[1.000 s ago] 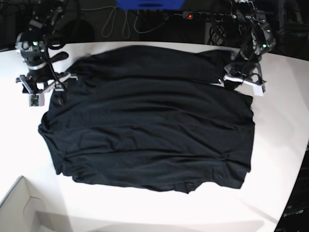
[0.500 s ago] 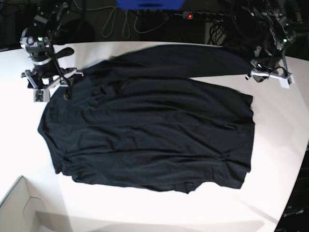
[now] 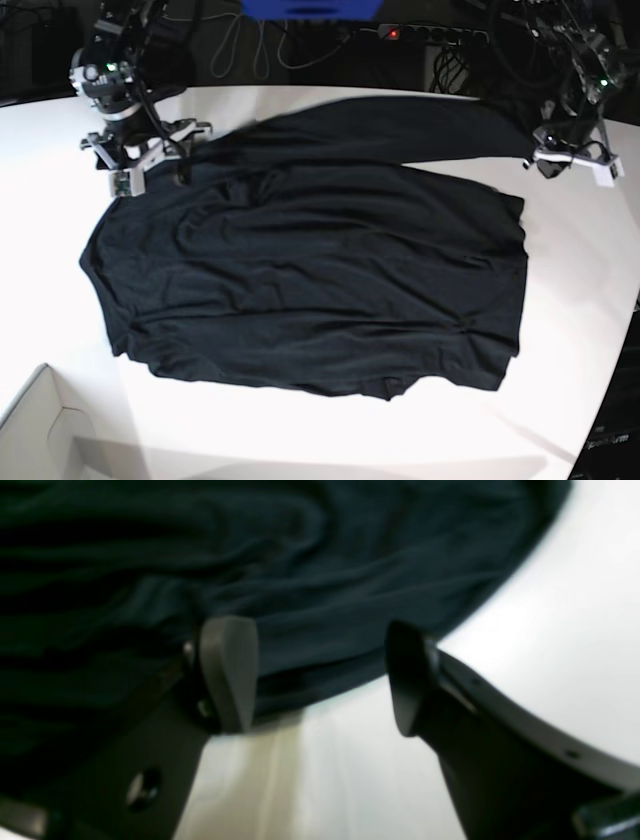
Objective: Layout the t-shirt on the table in an organized manner, then fold the t-shirt properly
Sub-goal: 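Lower the shirt with both grippers and release, then grasp the shirt sides with both grippers, then lift the shirt with both grippers and pull it toward the hem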
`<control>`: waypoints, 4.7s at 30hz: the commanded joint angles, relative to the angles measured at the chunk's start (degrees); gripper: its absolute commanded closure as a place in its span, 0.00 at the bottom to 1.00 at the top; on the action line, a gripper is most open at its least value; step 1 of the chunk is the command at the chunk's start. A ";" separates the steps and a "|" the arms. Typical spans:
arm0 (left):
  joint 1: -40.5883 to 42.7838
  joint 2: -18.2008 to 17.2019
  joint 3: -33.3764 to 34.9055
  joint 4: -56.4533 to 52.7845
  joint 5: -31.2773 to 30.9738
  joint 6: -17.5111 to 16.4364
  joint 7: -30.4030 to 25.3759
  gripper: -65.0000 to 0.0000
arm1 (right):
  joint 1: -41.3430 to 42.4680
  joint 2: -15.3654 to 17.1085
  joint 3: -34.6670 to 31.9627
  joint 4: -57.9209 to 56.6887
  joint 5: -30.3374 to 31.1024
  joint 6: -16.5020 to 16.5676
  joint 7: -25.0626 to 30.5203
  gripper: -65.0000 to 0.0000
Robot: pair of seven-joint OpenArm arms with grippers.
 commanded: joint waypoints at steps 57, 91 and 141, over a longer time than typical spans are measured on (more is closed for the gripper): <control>-13.86 -1.35 5.09 -10.11 -0.09 0.32 -0.99 0.62 | 2.18 0.38 -0.76 -2.07 0.58 0.11 1.79 0.37; -5.24 -1.26 2.28 2.28 2.63 -0.21 -0.46 0.62 | 4.73 2.85 -1.47 -0.31 0.67 0.11 1.35 0.37; -24.23 -7.24 16.17 -13.89 2.72 0.23 -11.01 0.62 | 26.80 18.93 -9.38 -19.92 0.50 -0.16 5.83 0.43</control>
